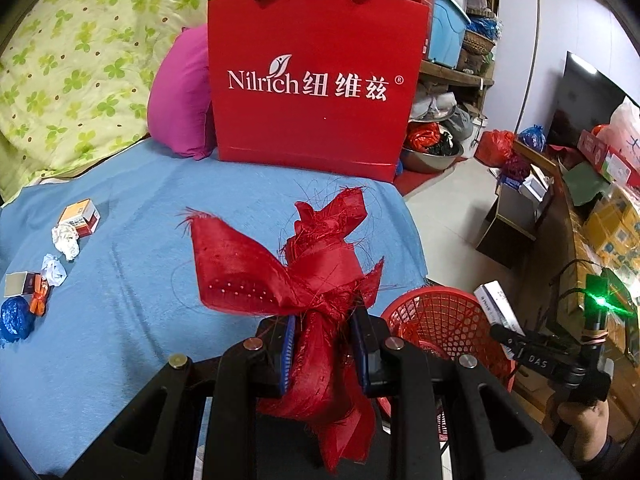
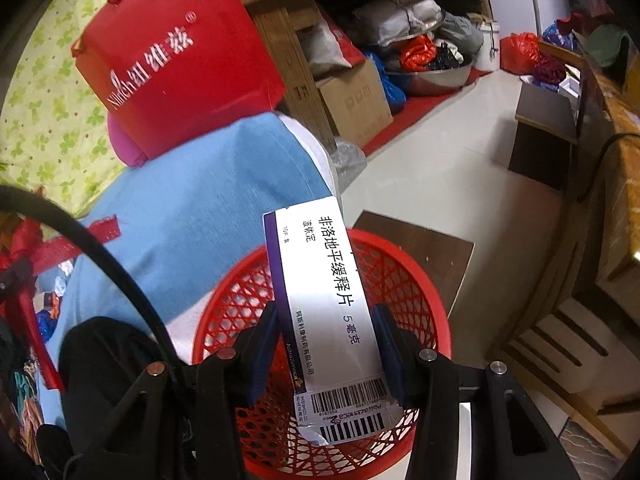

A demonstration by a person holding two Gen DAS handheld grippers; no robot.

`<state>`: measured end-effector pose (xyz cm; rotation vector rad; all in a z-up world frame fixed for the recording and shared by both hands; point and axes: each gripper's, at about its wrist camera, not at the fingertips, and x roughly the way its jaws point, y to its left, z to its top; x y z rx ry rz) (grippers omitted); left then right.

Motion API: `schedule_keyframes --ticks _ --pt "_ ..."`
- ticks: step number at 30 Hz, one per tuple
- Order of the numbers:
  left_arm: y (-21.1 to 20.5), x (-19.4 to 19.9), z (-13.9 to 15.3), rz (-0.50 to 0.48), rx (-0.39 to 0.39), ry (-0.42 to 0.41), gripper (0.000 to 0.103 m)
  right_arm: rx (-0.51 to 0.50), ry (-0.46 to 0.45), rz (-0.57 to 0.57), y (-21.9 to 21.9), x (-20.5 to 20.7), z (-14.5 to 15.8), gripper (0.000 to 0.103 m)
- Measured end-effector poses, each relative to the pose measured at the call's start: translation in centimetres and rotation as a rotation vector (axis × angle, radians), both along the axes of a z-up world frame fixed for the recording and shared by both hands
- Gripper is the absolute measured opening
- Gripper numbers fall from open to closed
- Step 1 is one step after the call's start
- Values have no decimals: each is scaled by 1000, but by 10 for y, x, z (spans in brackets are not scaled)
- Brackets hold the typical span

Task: Collect trash
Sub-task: 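Open the right tool to drop the white medicine box into the wastebasket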

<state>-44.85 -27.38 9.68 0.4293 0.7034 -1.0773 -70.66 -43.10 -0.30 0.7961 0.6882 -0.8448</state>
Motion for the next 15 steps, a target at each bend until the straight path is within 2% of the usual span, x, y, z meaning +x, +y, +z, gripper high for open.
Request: schedule_keyframes --ticks 8,12,15 --pt "-6 -7 0 -21 5 -3 26 35 17 4 -3 1 -10 52" --pt "-10 -11 0 -33 6 3 26 54 41 -23 -6 -1 -14 67" --pt "-13 -15 -1 -42 9 2 26 47 25 -44 -7 -6 -10 68"
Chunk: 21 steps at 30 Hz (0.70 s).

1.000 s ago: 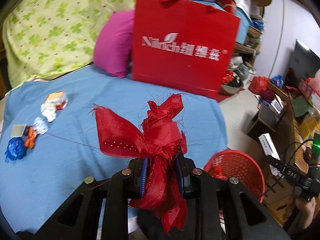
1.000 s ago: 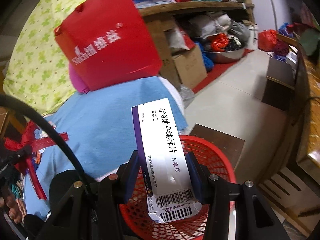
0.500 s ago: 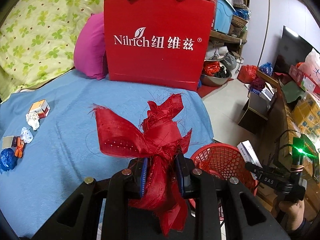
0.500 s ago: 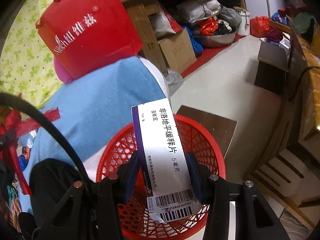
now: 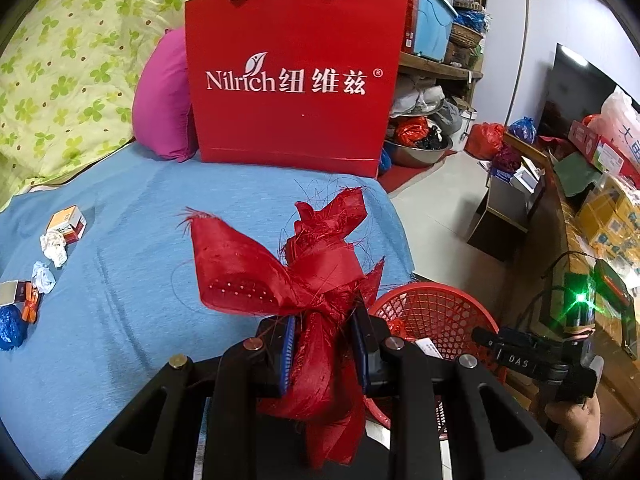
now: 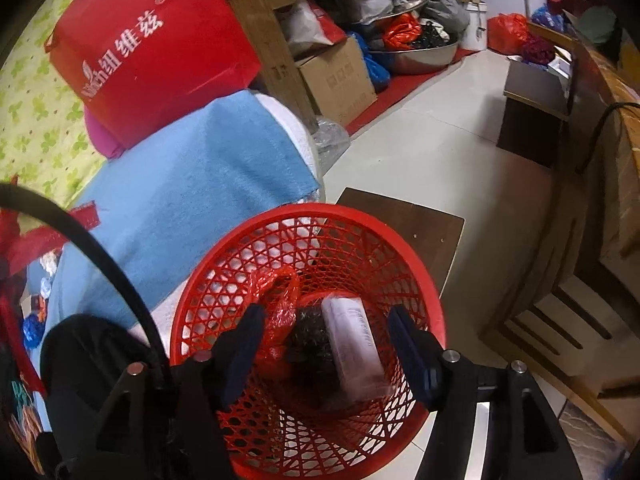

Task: Collect trash
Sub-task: 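Open the right tool to drop the white medicine box into the wastebasket, then lower the left tool over the wastebasket and open it to drop the red bow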

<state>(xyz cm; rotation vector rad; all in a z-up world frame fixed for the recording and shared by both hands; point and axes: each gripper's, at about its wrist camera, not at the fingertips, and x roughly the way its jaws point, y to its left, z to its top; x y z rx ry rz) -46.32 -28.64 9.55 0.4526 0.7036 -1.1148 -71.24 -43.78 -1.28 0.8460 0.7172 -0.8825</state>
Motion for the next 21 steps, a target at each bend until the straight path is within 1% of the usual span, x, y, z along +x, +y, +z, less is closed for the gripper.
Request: schedule_keyframes --ticks 6,12,18,21 --pt "-5 -6 -2 -24 4 11 26 -48 -39 -34 1 -8 21 68" --pt "-23 -25 -7 -85 8 46 26 -147 -104 -72 7 -20 51 68" --pt "-47 -50 -20 -156 35 70 26 -224 -185 -150 11 -49 75 68" --pt "-59 -58 -29 -185 51 95 27 -245 -201 -178 11 -60 82 68"
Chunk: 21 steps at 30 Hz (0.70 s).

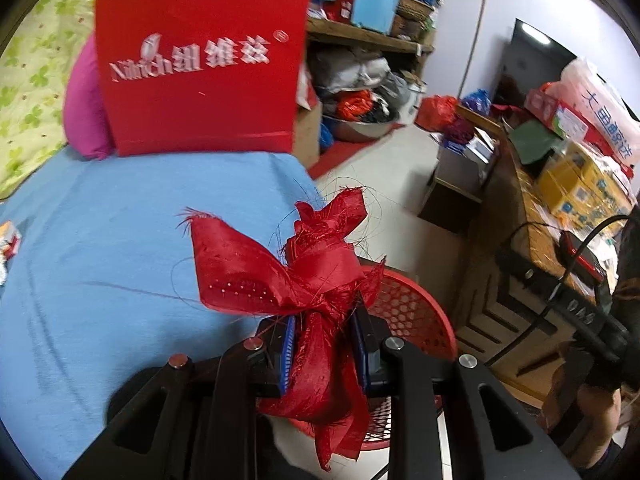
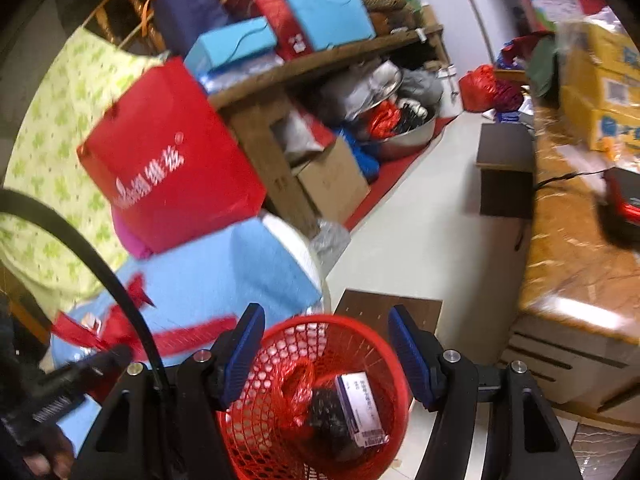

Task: Collect trash
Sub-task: 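Lower the left tool over the wastebasket and open it to drop the red bow, then move both tools back over the remaining trash on the blanket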

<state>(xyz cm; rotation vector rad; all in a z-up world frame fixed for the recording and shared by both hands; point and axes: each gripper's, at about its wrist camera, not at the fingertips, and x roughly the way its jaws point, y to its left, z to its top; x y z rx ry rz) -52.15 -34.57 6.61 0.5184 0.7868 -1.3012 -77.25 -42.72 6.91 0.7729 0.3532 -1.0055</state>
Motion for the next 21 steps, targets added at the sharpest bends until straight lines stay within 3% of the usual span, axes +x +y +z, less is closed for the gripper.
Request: schedule_keyframes --ticks 2,4,5,6,13,21 --pt "-8 -6 -7 -31 18 18 30 -10 -2 -7 0 -3 3 68" --pt "-12 -10 -13 -42 36 18 56 -17 -1 -11 -1 -3 6 68" --pt "-12 -11 -15 -33 43 5 78 -19 0 -12 -1 -1 8 68" --pt "-11 -10 -16 -15 38 -16 84 -20 1 -12 -2 0 8 69" --pt "21 34 -5 89 -11 -26 84 -7 25 31 2 20 8 71" --pt "96 116 6 335 -91 -6 84 -1 55 105 14 60 13 71"
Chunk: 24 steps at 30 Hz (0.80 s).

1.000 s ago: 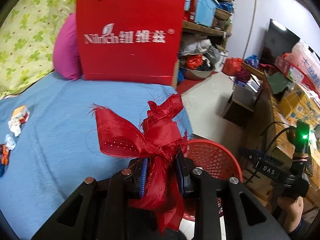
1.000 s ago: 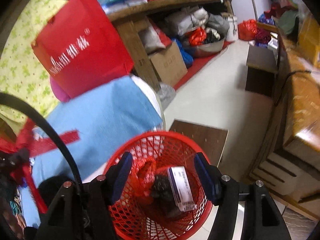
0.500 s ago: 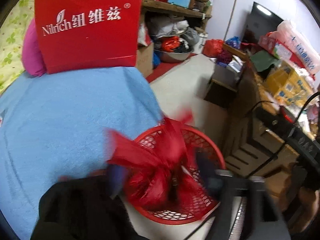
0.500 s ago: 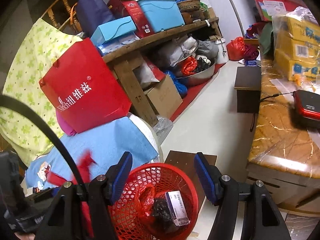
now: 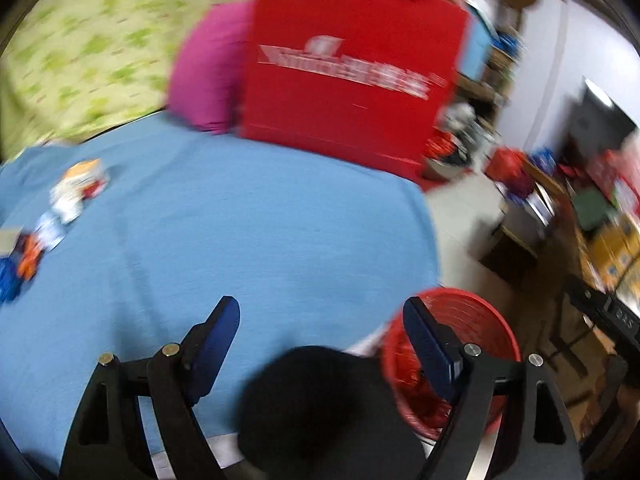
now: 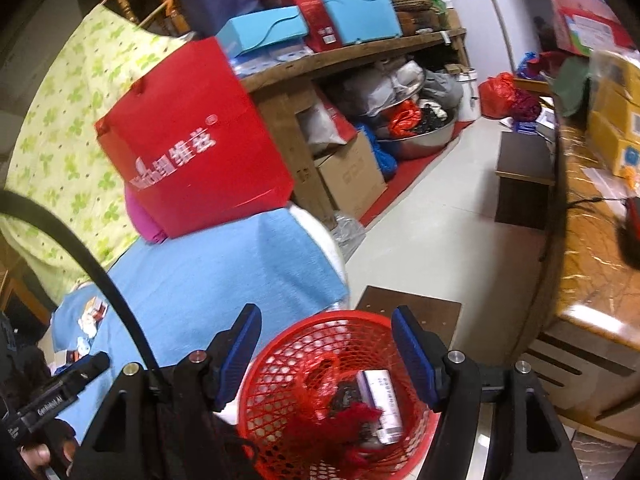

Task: Collect trash
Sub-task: 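Move both tools back over the remaining trash on the blanket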

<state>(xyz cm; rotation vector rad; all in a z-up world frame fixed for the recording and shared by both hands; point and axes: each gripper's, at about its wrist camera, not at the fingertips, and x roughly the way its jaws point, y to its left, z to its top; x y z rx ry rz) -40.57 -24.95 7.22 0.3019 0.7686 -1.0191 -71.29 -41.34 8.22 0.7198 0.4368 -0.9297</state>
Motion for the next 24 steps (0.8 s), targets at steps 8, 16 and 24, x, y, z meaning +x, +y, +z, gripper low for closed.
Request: schedule_keyframes --ticks 8,16,24 --pt "92 76 -17 252 -50 59 84 -43 42 117 26 60 19 71" --pt "163 139 -23 481 -107 111 84 -111 65 313 65 154 43 71" --pt "216 173 -30 697 -131 131 84 -146 33 569 112 279 41 75"
